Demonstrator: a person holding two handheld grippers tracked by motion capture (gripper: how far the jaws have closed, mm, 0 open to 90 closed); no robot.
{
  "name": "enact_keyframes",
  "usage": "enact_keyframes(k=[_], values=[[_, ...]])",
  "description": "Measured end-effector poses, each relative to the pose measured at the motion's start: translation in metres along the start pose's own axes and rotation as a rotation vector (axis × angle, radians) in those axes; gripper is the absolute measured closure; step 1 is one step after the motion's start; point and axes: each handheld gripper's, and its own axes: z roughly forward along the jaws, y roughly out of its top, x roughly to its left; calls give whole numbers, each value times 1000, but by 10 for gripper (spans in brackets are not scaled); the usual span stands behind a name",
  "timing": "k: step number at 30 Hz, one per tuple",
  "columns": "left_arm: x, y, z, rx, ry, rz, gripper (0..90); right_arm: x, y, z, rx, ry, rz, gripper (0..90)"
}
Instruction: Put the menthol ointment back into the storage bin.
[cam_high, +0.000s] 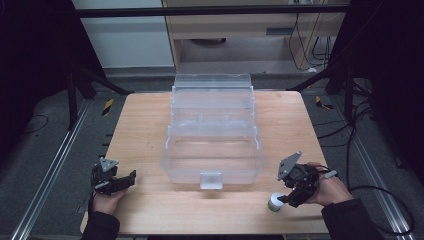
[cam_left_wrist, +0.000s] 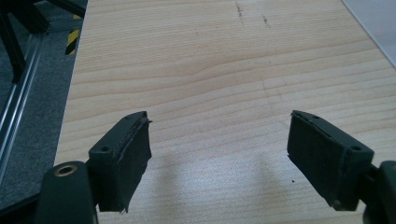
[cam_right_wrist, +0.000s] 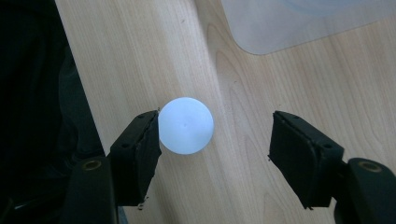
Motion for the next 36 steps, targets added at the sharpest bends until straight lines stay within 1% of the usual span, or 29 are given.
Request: enact_keyframes(k=[1, 2, 5, 6, 9, 12, 17, 18, 20, 35, 36], values=[[0, 0, 0, 0, 0, 0, 205, 0, 0, 0, 0, 0, 0, 335], [0, 0, 0, 0, 0, 0, 206, 2, 1, 2, 16, 4, -9, 338], [0, 0, 0, 0, 0, 0, 206, 3, 2, 4, 26, 5, -12, 338], [0, 0, 0, -1, -1, 0, 206, 3, 2, 7, 39, 5, -30, 340], [0, 0, 0, -1, -1, 0, 206, 5, 2, 10, 50, 7, -32, 341], [0, 0, 0, -1, -1, 1, 206, 6, 2, 14, 66, 21, -39, 353], [0, 0, 0, 0, -1, 2, 208, 8, 2, 18, 79, 22, -45, 361], [0, 0, 0, 1, -2, 2, 208, 9, 2, 20, 91, 22, -59, 364], [0, 0, 0, 1, -2, 3, 209, 10, 3, 23, 101, 27, -67, 367], [0, 0, 0, 1, 3, 6, 214, 13, 6, 40, 153, 46, -91, 413], [0, 0, 0, 2, 3, 6, 215, 13, 8, 43, 165, 47, -92, 425]])
